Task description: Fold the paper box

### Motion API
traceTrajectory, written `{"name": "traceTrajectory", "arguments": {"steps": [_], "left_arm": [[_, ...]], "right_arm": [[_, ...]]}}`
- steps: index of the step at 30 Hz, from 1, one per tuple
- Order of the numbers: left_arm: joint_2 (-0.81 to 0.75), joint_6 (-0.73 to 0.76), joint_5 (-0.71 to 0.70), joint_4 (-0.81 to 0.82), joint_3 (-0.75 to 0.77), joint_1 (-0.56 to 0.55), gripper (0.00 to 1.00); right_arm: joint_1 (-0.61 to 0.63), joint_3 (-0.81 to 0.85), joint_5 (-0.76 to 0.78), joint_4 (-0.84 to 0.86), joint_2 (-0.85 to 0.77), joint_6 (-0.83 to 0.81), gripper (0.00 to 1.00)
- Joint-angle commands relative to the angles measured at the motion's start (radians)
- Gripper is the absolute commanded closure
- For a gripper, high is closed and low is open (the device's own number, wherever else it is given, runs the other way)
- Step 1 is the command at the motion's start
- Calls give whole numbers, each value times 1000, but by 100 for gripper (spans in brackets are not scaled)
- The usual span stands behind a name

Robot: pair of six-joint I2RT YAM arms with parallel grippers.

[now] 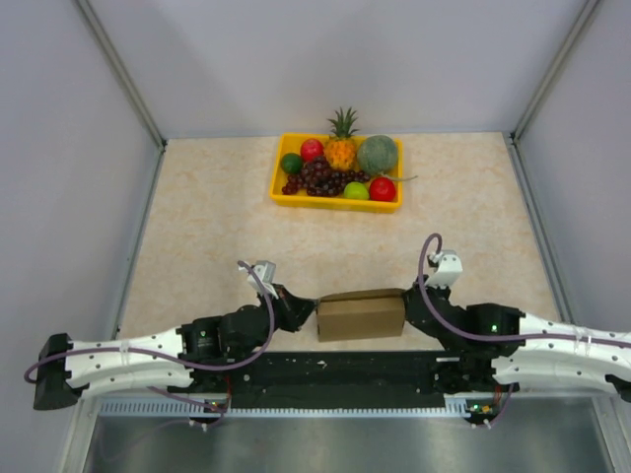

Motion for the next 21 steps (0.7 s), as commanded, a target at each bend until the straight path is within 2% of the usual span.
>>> {"name": "traceTrajectory", "arguments": {"steps": [1, 5, 10, 16, 19, 21], "left_arm": [[-4, 28, 23, -132, -29, -4, 100], [15, 31, 34, -105, -32, -4, 100], [19, 37, 41, -91, -43, -4, 100], [41, 10, 72, -9, -76, -4, 100], [45, -5, 74, -23, -47, -4, 95], [45, -24, 80, -22, -38, -4, 100]], "right_arm": [[7, -61, 84, -119, -76, -1, 100], [42, -117, 120, -55, -50, 72, 100], [175, -234, 258, 48, -49, 141, 100], [208, -280, 305, 68, -15, 201, 100], [208, -274, 308, 68, -16, 197, 100], [208, -268, 310, 70, -15, 189, 100]]}}
